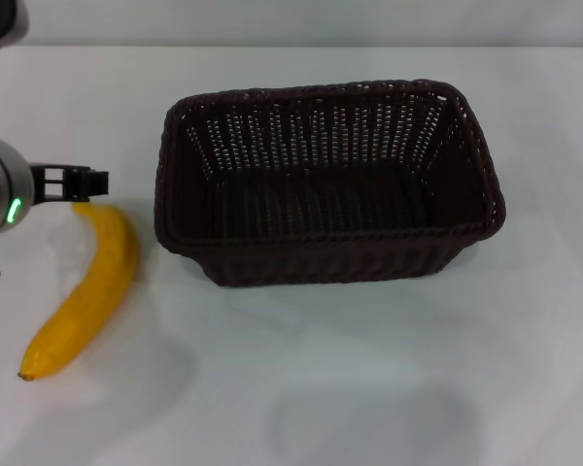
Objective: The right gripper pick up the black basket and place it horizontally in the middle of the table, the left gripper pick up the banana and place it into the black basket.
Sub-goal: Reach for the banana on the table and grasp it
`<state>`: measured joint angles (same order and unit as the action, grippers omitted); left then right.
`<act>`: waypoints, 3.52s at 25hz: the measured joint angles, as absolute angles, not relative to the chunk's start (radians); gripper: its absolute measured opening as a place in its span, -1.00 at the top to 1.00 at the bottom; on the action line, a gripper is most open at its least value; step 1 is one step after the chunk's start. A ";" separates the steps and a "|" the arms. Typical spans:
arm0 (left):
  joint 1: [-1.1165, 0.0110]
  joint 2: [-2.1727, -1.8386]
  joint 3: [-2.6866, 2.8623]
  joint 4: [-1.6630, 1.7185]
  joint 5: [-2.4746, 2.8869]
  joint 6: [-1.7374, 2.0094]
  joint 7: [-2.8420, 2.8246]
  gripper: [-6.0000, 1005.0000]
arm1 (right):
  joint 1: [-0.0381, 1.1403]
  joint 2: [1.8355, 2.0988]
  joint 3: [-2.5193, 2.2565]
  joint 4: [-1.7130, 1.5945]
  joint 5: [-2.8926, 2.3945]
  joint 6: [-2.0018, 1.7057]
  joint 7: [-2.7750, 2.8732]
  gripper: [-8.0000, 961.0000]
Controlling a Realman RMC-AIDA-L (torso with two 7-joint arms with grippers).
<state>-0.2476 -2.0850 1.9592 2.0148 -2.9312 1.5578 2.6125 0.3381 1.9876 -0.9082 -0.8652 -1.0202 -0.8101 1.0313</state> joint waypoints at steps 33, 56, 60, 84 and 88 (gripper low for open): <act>-0.107 -2.082 2.009 1.935 -2.930 1.371 2.542 -0.63 | 0.312 1.993 -0.908 -0.867 -1.018 -0.879 1.035 -0.75; -0.112 -2.081 1.985 1.710 -2.929 1.129 2.507 -0.62 | 0.299 1.994 -0.907 -0.854 -1.018 -0.913 1.037 -0.75; -0.120 -2.079 1.976 1.707 -2.929 1.121 2.514 -0.62 | 0.301 1.994 -0.907 -0.854 -1.019 -0.913 1.037 -0.75; -0.179 -2.083 1.979 1.644 -2.929 1.087 2.503 -0.61 | 0.311 1.994 -0.914 -0.861 -1.019 -0.913 1.037 -0.75; -0.178 -2.085 1.987 1.645 -2.931 1.105 2.488 -0.60 | 0.308 1.994 -0.917 -0.861 -1.019 -0.913 1.037 -0.75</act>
<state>-0.1780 -2.0848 1.9868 1.6453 -2.9306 1.1045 2.4876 0.3082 1.9941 -0.9170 -0.8607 -1.0186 -0.9128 1.0370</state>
